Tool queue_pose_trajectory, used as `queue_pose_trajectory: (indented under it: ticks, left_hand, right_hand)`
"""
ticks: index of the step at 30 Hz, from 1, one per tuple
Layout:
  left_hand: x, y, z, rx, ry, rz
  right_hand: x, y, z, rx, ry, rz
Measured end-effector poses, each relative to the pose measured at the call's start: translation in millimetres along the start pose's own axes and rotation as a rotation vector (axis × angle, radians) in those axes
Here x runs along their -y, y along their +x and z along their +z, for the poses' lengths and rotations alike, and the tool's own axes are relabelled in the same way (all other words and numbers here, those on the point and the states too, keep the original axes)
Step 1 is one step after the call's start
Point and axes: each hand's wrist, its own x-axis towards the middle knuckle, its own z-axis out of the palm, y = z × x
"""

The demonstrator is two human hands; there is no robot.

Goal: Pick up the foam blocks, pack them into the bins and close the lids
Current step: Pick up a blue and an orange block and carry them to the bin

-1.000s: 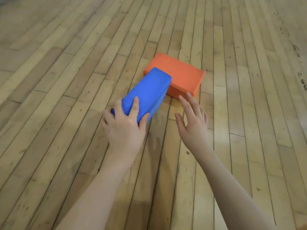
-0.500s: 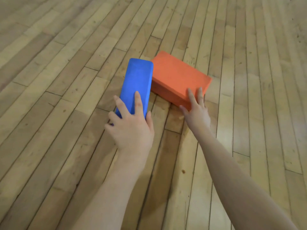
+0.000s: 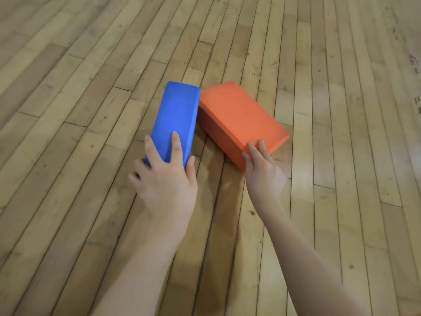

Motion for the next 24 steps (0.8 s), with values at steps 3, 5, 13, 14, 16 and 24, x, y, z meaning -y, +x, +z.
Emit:
queue_pose_trajectory:
  ticks: [3,5,13,14,16,24]
  left_hand:
    - [13,-14,-9,0.019,-0.054,0.010]
    - [22,-21,-15,0.026,-0.065,0.011]
    - [43,-58,-34,0.006,-0.139,0.037]
    - [43,-61,-34,0.016,-0.152,0.040]
    - [43,-65,-34,0.041,-0.167,0.057]
    - [43,-62,-30,0.136,-0.101,0.184]
  right_hand:
    - [11,-20,-15,0.002,0.027,0.079]
    - [14,-30,-28,-0.007,0.048,0.123]
    - [27,-96,-86,0.014,0.222,0.178]
    - [28,-100,-87,0.026,0.176,0.177]
    - [29,-101,-87,0.046,0.078,0.143]
    - [20,-97,-79,0.262,-0.067,-0.019]
